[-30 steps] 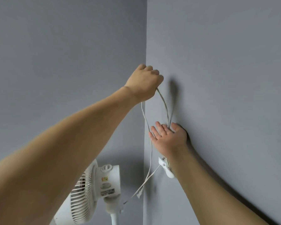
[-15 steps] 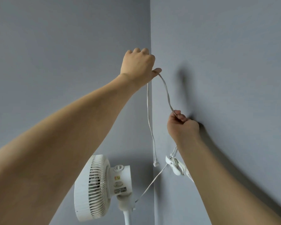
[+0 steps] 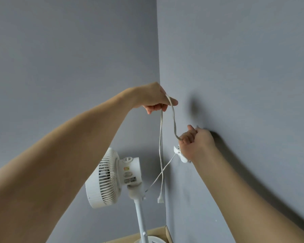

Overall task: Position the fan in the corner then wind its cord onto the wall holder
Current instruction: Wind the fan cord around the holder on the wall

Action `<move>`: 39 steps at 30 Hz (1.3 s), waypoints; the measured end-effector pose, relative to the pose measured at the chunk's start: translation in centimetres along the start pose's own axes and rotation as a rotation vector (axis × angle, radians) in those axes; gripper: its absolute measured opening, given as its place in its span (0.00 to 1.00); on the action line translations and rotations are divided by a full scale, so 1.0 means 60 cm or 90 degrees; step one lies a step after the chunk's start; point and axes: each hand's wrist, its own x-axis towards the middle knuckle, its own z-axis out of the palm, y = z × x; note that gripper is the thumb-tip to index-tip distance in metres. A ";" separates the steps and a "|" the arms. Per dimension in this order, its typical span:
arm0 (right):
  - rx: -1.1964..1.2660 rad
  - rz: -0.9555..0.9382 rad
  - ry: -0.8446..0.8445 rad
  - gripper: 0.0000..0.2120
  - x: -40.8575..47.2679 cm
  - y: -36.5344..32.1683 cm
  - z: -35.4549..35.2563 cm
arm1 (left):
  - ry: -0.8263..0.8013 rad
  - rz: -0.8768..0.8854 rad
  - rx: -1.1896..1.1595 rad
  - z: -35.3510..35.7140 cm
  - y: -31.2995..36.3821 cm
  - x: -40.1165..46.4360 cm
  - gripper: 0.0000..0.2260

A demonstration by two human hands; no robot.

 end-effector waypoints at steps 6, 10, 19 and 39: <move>-0.170 -0.037 0.034 0.14 -0.017 -0.002 -0.043 | -0.111 -0.008 -0.045 0.052 -0.012 -0.009 0.13; -0.290 -0.085 0.052 0.09 -0.030 0.005 -0.065 | -0.314 -0.083 -0.010 0.117 -0.044 -0.011 0.07; -0.332 -0.140 0.048 0.05 -0.043 0.021 -0.103 | -0.328 -0.161 -0.001 0.256 -0.118 0.009 0.20; -0.392 -0.252 0.167 0.12 0.028 0.093 -0.186 | 0.078 -0.040 -0.204 0.335 -0.193 0.097 0.03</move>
